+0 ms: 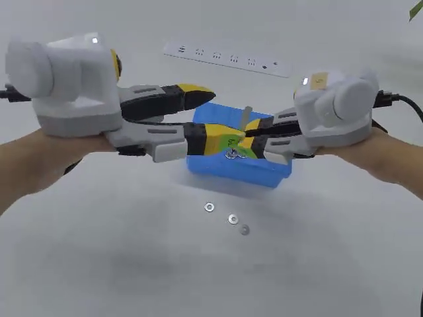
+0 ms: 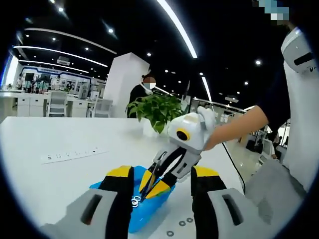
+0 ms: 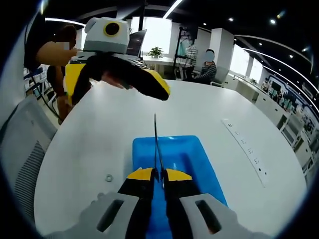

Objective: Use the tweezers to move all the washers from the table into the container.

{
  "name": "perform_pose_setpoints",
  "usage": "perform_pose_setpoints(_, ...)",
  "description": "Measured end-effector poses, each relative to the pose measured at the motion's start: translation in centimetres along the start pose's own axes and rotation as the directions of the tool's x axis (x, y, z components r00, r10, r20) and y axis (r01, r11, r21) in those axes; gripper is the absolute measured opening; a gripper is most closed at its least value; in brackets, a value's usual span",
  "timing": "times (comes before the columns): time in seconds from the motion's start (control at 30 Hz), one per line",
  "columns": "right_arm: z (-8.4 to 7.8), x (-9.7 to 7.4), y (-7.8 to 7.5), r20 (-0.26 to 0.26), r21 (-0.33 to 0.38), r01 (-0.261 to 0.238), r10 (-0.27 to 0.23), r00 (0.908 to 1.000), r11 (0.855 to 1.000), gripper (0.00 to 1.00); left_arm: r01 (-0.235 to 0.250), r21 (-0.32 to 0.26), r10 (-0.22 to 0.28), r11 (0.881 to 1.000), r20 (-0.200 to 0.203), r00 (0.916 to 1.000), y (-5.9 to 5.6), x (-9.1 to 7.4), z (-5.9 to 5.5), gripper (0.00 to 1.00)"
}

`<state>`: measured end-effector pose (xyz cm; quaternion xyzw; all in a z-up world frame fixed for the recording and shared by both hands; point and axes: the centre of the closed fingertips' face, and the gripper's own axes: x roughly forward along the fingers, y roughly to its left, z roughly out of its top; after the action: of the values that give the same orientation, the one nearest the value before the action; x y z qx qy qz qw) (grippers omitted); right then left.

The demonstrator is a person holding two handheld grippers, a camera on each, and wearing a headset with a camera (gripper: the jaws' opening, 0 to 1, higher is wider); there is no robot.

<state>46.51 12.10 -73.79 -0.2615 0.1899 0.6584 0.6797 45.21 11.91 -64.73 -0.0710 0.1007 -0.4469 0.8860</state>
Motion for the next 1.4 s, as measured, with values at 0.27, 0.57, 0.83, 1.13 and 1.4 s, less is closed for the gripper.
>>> perform_pose_setpoints(0.27, 0.2, 0.2, 0.5, 0.002, -0.009, -0.026, 0.026, 0.9997, 1.0, 0.08, 0.046, 0.031, -0.043, 0.998, -0.087, 0.9953, 0.2, 1.5, -1.0, 0.26)
perform_pose_setpoints(0.57, 0.3, 0.6, 1.1, -0.005, -0.033, -0.051, 0.051, 0.9987, 0.998, 0.08, 0.118, 0.077, -0.104, 0.99, -0.168, 0.9802, -0.8, 2.3, -1.5, 0.21)
perform_pose_setpoints(0.83, -0.2, 0.4, 1.0, -0.021, -0.047, -0.048, 0.047, 0.9987, 0.998, 0.09, 0.159, 0.229, -0.109, 0.96, -0.22, 0.9694, -1.3, 2.6, -1.8, 0.08)
perform_pose_setpoints(1.13, 0.0, -0.2, 0.7, -0.015, -0.048, -0.028, 0.027, 0.9995, 0.998, 0.1, 0.178, 0.295, -0.115, 0.939, -0.218, 0.9692, -0.9, 2.5, -1.3, 0.04)
perform_pose_setpoints(1.4, 0.9, -0.4, -0.2, 0.014, -0.009, 0.027, -0.027, 0.9995, 1.0, 0.25, 0.15, 0.33, -0.086, 0.932, -0.201, 0.9758, 0.2, 2.2, -0.6, 0.04)
